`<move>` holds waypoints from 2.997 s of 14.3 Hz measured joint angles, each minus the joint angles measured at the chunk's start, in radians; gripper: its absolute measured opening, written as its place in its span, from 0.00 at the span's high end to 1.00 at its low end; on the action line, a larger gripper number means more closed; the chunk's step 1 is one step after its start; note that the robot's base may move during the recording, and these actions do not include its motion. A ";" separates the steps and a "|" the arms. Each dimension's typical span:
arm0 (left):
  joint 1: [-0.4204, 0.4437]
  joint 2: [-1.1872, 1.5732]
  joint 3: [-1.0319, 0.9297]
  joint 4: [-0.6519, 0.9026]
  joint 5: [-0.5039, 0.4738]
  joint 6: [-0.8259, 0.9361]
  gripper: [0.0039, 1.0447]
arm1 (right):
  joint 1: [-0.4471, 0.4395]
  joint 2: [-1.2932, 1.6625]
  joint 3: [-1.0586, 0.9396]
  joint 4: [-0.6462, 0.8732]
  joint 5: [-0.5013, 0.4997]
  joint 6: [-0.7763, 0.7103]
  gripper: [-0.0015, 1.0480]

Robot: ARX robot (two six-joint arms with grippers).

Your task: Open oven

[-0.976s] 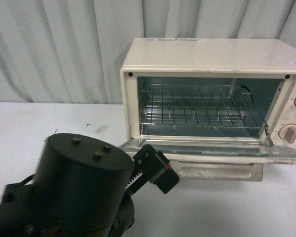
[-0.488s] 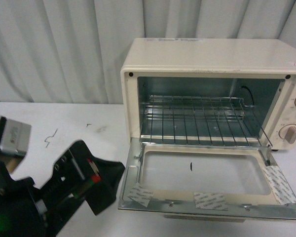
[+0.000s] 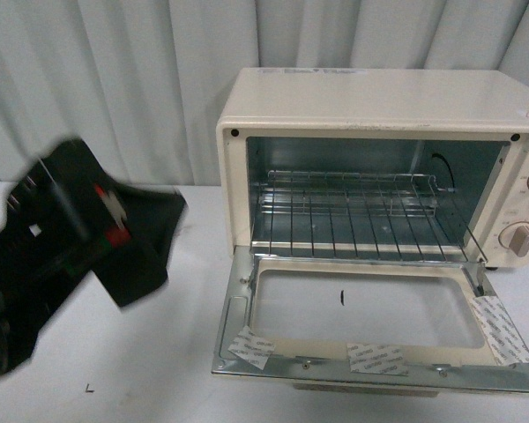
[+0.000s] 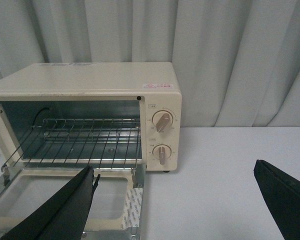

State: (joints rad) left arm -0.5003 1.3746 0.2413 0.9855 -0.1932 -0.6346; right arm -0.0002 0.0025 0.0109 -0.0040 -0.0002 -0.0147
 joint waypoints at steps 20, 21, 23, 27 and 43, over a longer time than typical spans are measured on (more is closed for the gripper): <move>0.499 -1.063 -0.232 -0.673 0.193 0.617 0.99 | 0.000 0.000 0.000 0.000 0.000 0.000 0.06; 0.499 -1.088 -0.232 -0.698 0.193 0.617 0.99 | 0.000 0.000 0.000 0.000 0.000 0.000 0.06; 0.499 -1.136 -0.232 -0.747 0.193 0.617 0.99 | 0.000 0.000 0.000 0.000 0.000 0.000 0.06; 0.499 -1.209 -0.232 -0.819 0.193 0.617 0.99 | 0.000 0.000 0.000 0.000 0.000 0.000 0.06; 0.500 -1.368 -0.231 -0.989 0.193 0.618 0.06 | 0.000 0.000 0.000 0.000 0.000 0.000 0.06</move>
State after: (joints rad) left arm -0.0002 0.0071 0.0101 -0.0032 -0.0002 -0.0170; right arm -0.0002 0.0025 0.0109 -0.0036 -0.0002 -0.0147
